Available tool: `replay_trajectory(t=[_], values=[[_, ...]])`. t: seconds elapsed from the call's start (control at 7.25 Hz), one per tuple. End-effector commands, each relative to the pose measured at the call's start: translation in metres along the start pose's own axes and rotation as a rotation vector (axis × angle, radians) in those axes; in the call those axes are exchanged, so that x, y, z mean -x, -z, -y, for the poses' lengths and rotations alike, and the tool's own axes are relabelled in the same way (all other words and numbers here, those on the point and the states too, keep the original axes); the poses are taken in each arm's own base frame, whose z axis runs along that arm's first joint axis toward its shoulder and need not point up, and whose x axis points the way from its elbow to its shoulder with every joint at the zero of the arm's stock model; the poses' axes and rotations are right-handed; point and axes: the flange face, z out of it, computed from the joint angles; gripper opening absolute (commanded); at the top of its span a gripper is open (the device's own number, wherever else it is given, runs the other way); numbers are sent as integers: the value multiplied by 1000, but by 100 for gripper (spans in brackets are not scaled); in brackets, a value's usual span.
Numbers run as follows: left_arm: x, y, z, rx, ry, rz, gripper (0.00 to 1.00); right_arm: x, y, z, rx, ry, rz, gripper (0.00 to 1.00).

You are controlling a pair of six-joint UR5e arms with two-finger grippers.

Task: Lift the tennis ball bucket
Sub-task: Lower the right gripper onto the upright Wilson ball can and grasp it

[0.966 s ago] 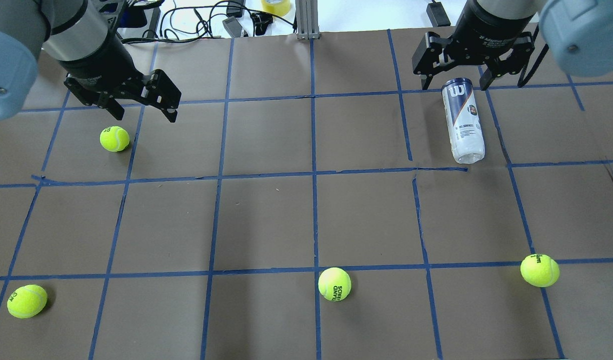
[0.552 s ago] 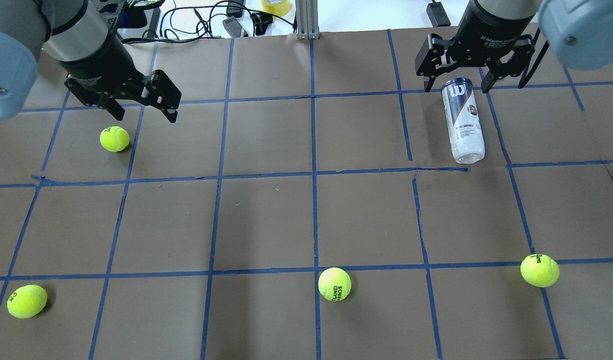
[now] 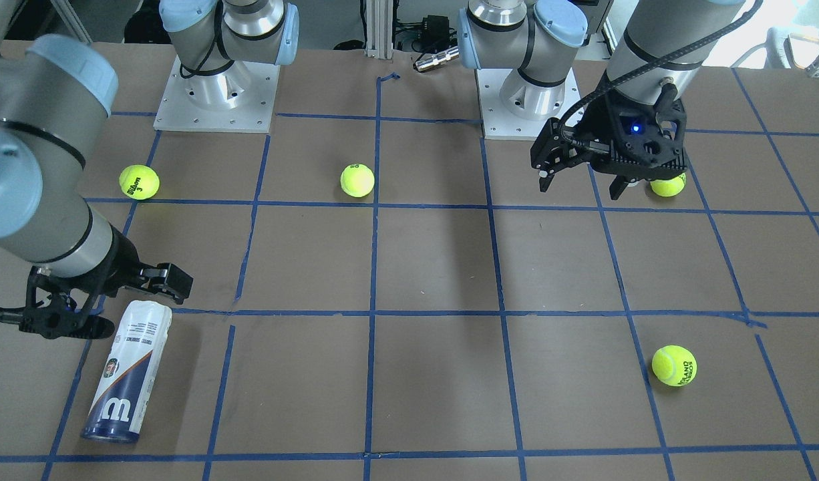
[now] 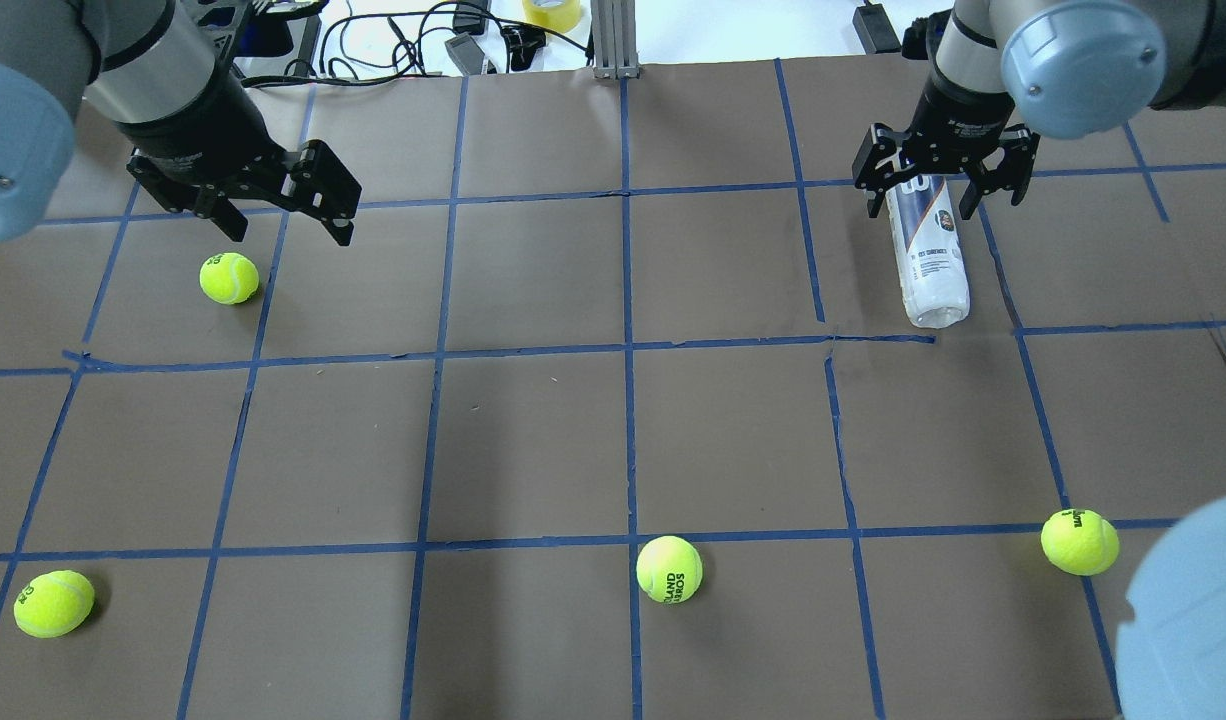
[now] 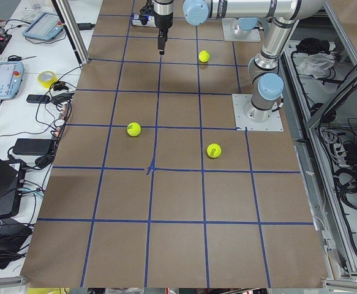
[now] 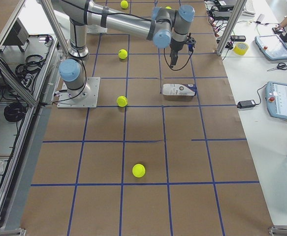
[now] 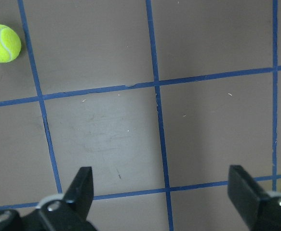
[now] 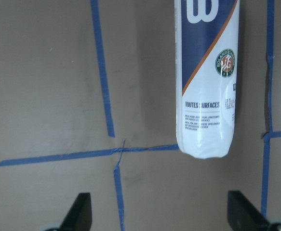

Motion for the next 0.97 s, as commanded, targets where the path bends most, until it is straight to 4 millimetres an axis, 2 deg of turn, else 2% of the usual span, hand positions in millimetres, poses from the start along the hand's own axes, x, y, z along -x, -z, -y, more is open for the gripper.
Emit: replay_trajectory(t=[0.0, 0.14, 0.55, 0.83], values=[[-1, 0, 0, -1, -1, -3, 100, -28, -67, 42, -4, -17, -31, 100], [-1, -1, 0, 1, -1, -3, 100, -31, -86, 52, -7, -17, -31, 100], [-1, -1, 0, 3, -1, 0, 100, -35, -123, 71, -29, -2, -30, 100], [-1, -1, 0, 0, -2, 0, 100, -34, -136, 71, -14, -1, -31, 99]])
